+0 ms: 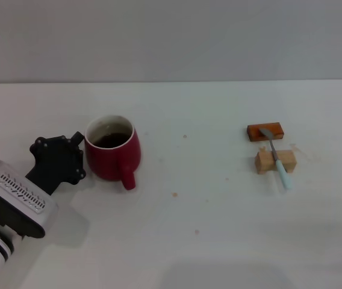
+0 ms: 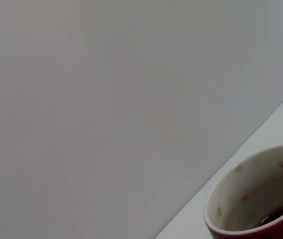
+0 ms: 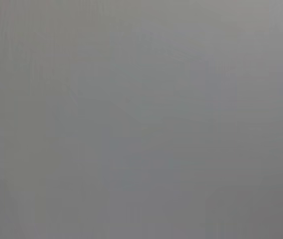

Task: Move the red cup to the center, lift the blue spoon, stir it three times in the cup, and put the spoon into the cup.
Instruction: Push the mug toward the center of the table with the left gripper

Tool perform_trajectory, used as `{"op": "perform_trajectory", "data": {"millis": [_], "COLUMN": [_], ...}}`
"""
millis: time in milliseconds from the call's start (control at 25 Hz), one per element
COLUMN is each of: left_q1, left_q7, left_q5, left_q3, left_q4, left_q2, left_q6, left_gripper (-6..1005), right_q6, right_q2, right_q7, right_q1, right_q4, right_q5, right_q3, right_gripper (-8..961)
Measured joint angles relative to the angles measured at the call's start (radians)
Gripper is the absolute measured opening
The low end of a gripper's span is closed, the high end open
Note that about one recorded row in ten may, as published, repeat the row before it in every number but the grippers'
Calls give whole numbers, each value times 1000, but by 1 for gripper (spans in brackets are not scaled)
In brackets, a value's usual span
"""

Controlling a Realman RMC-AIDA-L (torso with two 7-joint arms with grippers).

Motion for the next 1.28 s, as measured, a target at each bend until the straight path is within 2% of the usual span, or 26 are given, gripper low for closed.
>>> {"op": "perform_trajectory", "data": {"millis": [520, 1280], "left_q1": [7, 3], "left_q7": [-8, -14], "left_q5": [1, 1], "left_q3": [76, 140], "left_q4": [-71, -92], "left_q2": [-2, -1], "left_q6": [-2, -2], "left_gripper": [10, 13], "right_q6": [8, 8], "right_q2": [-1, -3], "right_q7": [0, 0], "right_q1": [1, 8], "right_q4": [-2, -5], "right_q5": [0, 0], "right_q3": [-1, -1], "right_gripper": [689, 681]}}
